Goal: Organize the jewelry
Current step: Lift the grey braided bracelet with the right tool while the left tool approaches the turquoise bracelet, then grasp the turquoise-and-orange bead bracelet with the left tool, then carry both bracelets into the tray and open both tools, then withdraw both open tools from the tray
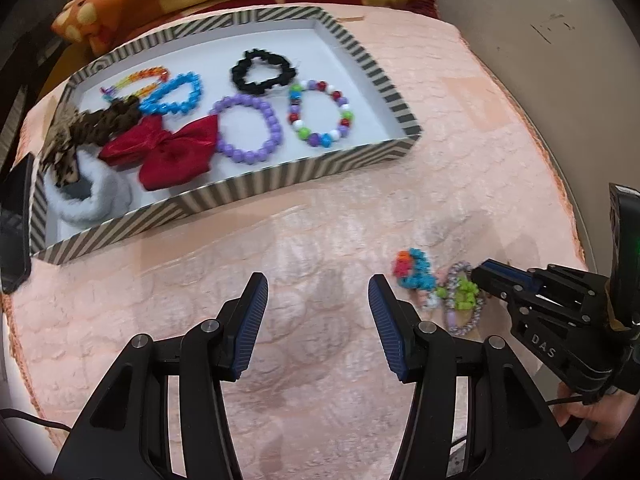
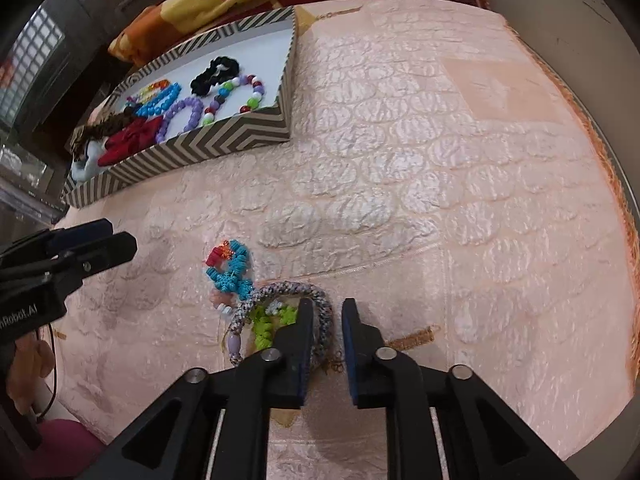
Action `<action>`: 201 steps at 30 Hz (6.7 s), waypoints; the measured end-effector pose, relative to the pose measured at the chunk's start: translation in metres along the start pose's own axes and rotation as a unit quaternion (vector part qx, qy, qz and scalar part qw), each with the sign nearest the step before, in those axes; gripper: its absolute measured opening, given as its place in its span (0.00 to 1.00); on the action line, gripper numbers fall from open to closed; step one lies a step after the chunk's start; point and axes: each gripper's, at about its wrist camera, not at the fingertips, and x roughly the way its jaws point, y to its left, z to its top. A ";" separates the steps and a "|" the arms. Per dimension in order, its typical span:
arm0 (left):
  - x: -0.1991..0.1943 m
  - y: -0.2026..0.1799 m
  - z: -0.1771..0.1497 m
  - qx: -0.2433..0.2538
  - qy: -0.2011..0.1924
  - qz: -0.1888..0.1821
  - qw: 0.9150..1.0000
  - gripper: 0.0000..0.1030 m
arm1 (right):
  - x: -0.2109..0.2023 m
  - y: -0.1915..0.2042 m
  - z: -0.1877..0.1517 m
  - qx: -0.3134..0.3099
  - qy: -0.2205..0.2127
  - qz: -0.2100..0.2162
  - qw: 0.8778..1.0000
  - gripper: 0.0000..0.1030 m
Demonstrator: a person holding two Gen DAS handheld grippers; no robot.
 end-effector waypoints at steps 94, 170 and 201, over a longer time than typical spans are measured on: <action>0.012 0.106 0.174 -0.083 -0.048 0.078 0.992 0.10 | 0.056 0.064 0.249 -0.097 -0.055 0.016 0.994 0.06; -0.101 0.101 0.030 -0.138 -0.147 0.152 0.968 0.44 | -0.065 0.129 0.104 -0.050 -0.158 0.029 0.986 0.68; -0.106 0.106 0.030 -0.137 -0.155 0.153 0.966 0.44 | -0.064 0.138 0.107 -0.057 -0.156 0.024 0.986 0.70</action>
